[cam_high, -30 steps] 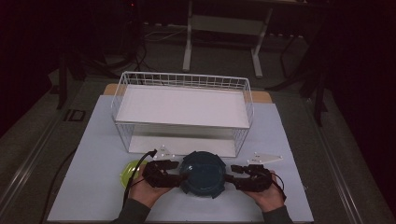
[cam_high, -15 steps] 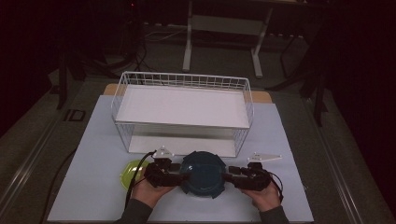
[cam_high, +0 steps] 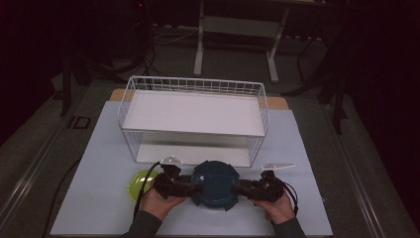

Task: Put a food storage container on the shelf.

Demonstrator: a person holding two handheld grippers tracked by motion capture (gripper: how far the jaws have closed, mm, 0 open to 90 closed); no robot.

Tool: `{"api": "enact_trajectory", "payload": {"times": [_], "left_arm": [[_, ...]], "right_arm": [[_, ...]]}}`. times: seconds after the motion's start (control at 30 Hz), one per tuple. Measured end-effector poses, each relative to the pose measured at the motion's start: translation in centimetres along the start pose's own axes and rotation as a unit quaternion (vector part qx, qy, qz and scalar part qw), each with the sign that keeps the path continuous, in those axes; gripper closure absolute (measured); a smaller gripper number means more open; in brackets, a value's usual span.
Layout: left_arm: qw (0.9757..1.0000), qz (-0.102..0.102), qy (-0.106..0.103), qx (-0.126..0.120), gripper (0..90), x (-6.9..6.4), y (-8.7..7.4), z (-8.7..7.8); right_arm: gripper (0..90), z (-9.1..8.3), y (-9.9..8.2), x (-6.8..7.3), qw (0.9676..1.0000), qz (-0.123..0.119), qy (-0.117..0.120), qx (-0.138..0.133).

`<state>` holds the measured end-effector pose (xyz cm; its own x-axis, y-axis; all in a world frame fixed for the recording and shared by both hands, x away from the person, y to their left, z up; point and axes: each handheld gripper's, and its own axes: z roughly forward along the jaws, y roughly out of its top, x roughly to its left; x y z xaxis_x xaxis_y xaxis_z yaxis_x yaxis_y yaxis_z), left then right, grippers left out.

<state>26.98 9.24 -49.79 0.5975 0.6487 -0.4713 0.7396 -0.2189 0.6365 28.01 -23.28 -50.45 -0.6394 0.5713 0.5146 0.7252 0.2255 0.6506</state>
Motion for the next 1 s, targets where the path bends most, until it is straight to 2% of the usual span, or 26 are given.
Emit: {"api": "enact_trajectory", "payload": {"times": [0.07,0.13,0.2,0.37,0.6,0.77,1.0], "left_arm": [[1.0000,-0.006,-0.003,0.003,34.6,0.1,0.0,0.1],[0.9991,-0.024,-0.026,0.021,33.1,0.2,0.1,0.5],[0.9993,-0.021,-0.022,0.022,31.0,0.0,0.2,0.6],[0.9991,-0.030,-0.026,0.017,34.5,0.3,0.1,0.4],[0.9988,-0.035,-0.034,0.006,42.9,0.5,-0.1,-0.3],[0.9988,-0.027,-0.040,-0.004,50.5,0.4,-0.3,-1.0],[0.9985,-0.020,-0.047,-0.018,58.9,0.1,-0.5,-1.8]], "right_arm": [[46.7,0.0,0.0,-0.3,0.9998,0.013,0.013,0.001],[46.9,0.2,-0.1,-0.6,0.9991,0.027,0.031,0.004],[46.9,0.2,-0.2,-0.7,0.9987,0.031,0.039,0.005],[48.6,0.2,-0.2,-0.7,0.9987,0.031,0.040,0.005],[55.6,-0.1,-0.3,-0.8,0.9981,0.039,0.048,-0.006],[62.3,-0.5,-0.3,-0.7,0.9974,0.041,0.055,-0.022],[66.3,-0.9,-0.3,-0.3,0.9979,0.032,0.051,-0.027]]}}
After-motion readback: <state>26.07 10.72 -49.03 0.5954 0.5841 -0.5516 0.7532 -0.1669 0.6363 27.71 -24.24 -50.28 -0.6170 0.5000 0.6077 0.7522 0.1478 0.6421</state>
